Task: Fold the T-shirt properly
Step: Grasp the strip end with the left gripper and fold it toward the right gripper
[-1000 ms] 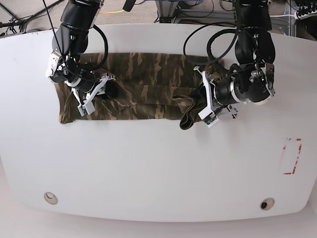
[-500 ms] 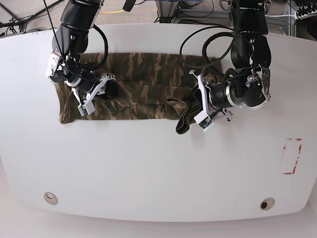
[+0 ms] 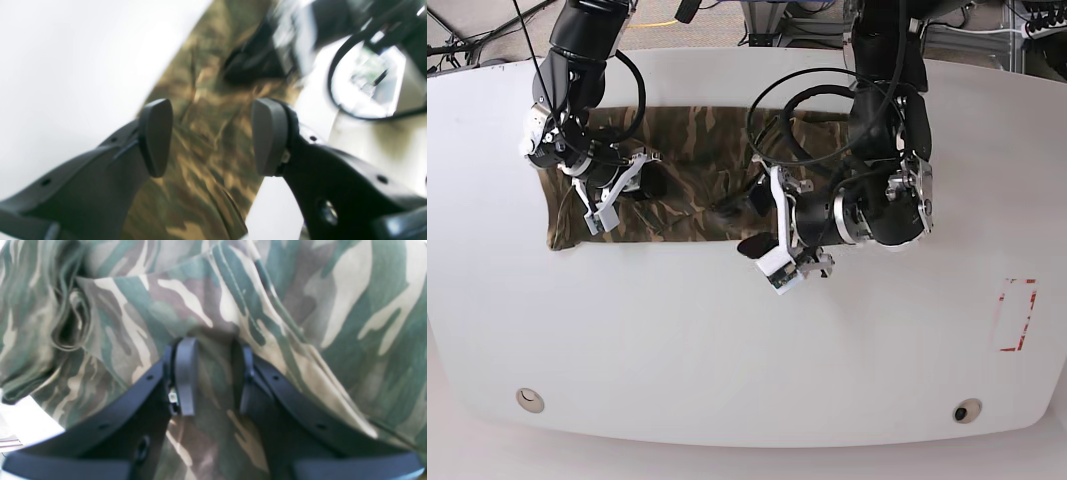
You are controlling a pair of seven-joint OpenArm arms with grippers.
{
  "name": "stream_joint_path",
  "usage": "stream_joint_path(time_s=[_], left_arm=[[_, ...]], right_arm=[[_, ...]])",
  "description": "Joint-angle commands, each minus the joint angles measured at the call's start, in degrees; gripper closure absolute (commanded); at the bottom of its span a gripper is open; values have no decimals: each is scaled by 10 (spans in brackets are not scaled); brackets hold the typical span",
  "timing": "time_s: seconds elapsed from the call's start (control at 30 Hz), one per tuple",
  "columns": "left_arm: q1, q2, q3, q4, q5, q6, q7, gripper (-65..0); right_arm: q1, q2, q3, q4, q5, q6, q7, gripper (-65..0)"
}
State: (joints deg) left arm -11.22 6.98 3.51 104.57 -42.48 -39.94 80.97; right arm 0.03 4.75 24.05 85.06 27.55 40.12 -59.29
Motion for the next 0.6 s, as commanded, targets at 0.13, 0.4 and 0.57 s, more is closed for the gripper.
stream_joint_path(time_s=[0.13, 0.4, 0.57], left_arm=[[-12, -68, -78, 7, 31, -1, -10, -353], [52, -149, -72, 6, 82, -1, -38, -353], [98, -164, -50, 6, 125, -1, -69, -353]], right_arm=[[19, 7, 2, 8, 11, -1, -12, -170], [69, 29, 4, 25, 128, -1, -55, -173], [87, 30, 13, 26, 189, -1, -82, -174]])
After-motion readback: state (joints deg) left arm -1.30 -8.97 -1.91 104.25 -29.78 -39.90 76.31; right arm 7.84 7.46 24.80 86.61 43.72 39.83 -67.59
